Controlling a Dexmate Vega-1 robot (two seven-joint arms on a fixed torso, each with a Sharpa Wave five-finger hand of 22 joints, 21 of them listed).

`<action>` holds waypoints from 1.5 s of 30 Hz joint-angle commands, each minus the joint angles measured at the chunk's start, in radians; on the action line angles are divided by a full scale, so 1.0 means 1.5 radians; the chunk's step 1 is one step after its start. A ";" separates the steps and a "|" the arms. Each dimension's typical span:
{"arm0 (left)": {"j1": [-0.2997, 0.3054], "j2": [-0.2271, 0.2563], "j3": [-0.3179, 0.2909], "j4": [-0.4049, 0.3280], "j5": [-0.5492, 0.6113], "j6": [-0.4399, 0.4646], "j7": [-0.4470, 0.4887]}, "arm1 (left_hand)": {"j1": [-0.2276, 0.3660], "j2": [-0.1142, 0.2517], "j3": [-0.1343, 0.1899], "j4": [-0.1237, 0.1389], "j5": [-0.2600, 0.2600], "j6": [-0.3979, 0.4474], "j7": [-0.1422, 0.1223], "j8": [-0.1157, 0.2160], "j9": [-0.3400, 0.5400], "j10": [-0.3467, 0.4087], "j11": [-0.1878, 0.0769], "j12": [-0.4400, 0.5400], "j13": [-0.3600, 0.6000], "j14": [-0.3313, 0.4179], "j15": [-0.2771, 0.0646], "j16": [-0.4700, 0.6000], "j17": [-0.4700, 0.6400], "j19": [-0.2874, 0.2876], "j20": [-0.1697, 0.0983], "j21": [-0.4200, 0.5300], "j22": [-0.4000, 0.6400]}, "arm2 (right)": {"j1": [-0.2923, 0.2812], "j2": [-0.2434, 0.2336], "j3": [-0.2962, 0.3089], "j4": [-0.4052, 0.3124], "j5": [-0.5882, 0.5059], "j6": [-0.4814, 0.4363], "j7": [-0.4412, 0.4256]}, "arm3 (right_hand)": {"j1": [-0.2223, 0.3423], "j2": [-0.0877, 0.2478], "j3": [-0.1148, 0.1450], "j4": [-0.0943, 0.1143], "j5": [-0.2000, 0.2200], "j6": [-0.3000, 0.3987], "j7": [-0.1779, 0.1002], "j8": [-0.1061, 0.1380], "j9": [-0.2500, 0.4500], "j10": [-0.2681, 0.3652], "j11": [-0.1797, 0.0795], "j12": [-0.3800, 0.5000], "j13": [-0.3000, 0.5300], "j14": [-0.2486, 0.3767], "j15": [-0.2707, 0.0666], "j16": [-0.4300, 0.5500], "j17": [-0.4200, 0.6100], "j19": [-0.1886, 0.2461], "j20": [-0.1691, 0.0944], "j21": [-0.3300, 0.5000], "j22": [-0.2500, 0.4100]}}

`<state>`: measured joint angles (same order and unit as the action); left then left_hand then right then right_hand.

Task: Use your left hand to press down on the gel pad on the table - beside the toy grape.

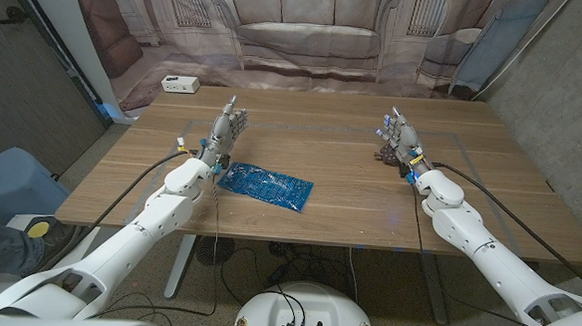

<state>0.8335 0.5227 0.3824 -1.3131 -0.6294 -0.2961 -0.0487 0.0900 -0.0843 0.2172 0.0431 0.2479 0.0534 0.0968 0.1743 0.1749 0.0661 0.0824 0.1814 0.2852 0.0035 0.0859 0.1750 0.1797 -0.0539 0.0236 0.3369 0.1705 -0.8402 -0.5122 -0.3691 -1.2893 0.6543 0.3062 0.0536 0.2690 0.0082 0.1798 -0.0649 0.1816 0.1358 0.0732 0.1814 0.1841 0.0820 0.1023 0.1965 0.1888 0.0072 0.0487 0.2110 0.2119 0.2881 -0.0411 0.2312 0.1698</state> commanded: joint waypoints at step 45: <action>0.121 0.102 -0.058 -0.122 0.010 -0.098 -0.035 | 0.013 0.001 -0.002 -0.009 -0.002 0.044 0.007 0.018 0.003 0.056 0.005 0.026 -0.033 0.063 0.000 0.021 0.000 0.062 0.007 -0.003 0.003 | -0.038 -0.007 0.012 -0.035 -0.004 0.063 0.011 | -0.004 -0.001 -0.003 0.001 0.005 -0.001 -0.007 0.006 0.003 0.007 0.007 0.004 0.002 0.002 0.003 0.003 0.004 0.008 0.003 -0.006 0.001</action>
<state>0.9620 0.6593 0.3227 -1.4598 -0.5820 -0.4007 -0.0797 0.1017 -0.0827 0.2099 0.0358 0.2478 0.1059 0.1050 0.1966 0.1746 0.1378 0.0893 0.2151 0.2366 0.0860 0.0893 0.2002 0.1767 0.0269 0.0360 0.3329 0.1702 -0.8892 -0.5223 -0.3570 -1.3272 0.6466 0.3836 0.0680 0.2689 0.0082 0.1798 -0.0648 0.1815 0.1339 0.0641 0.1851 0.1838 0.0875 0.1076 0.1964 0.1884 0.0070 0.0484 0.2109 0.2164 0.2985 -0.0409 0.2242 0.1700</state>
